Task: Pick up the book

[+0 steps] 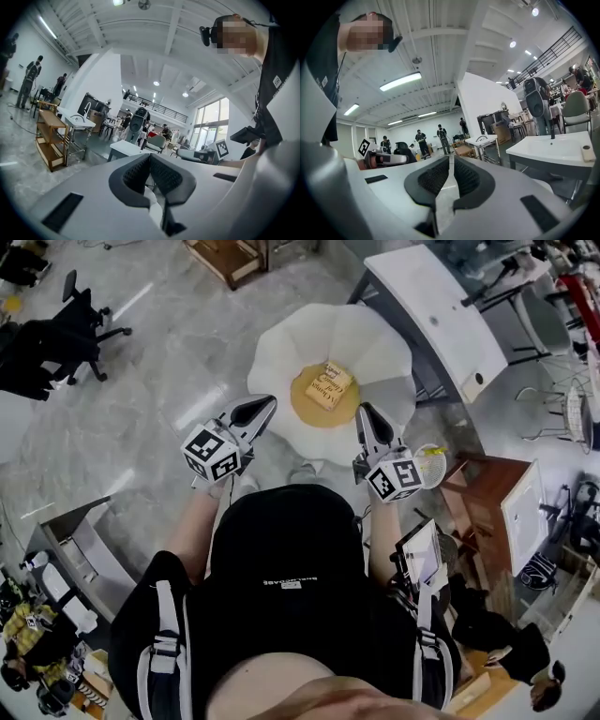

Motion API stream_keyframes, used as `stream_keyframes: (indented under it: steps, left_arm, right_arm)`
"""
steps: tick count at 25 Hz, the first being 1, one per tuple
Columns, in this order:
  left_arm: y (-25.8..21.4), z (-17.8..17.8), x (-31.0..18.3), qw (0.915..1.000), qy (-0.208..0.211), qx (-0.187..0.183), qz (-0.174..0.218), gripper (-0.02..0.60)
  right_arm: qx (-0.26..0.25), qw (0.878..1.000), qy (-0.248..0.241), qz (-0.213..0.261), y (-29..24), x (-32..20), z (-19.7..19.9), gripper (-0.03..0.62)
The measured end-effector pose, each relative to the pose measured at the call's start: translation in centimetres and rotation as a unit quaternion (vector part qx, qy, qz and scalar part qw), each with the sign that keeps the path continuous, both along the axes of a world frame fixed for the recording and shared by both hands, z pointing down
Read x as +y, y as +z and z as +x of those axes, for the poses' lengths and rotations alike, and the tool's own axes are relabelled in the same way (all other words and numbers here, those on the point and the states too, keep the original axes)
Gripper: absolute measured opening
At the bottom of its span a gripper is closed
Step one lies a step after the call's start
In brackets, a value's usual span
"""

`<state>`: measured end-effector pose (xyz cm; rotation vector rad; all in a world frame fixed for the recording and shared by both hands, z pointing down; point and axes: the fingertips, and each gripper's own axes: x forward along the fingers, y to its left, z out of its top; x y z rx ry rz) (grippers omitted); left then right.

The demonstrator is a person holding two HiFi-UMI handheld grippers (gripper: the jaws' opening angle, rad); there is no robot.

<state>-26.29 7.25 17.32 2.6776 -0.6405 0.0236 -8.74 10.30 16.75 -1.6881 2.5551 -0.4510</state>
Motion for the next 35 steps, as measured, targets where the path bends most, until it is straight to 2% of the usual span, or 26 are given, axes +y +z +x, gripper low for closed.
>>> stream_keyframes:
  steps: [5, 12, 18, 23, 27, 35]
  left_arm:
    - [0.3, 3.2, -1.9, 0.9997, -0.016, -0.001, -0.017, 0.014]
    - [0.8, 8.0, -2.6, 0.9987, -0.046, -0.011, -0.02, 0.014]
    - [1.8, 10.4, -1.9, 0.9973, -0.065, -0.022, -0.027, 0.014]
    - [2.0, 11.0, -2.1, 0.9973, -0.058, -0.036, -0.025, 0.014]
    - [1.6, 11.0, -2.7, 0.9977, -0.053, -0.032, -0.029, 0.014]
    - [2.4, 13.2, -6.6, 0.9988, 0.0, -0.03, -0.038, 0.014]
  right_arm:
    - [-0.012, 1.0, -0.018, -0.001, 0.3, -2.3, 2.9, 0.049]
    - [-0.029, 0.998, -0.046, -0.008, 1.3, -4.2, 8.2, 0.049]
    - [-0.04, 0.997, -0.062, -0.015, 2.8, -4.7, 11.0, 0.049]
    - [-0.051, 0.997, -0.056, -0.017, 3.2, -4.8, 11.8, 0.049]
    - [-0.053, 0.997, -0.046, -0.02, 3.0, -4.7, 12.1, 0.049]
    - [-0.053, 0.998, -0.008, -0.033, 3.5, -6.3, 12.9, 0.049]
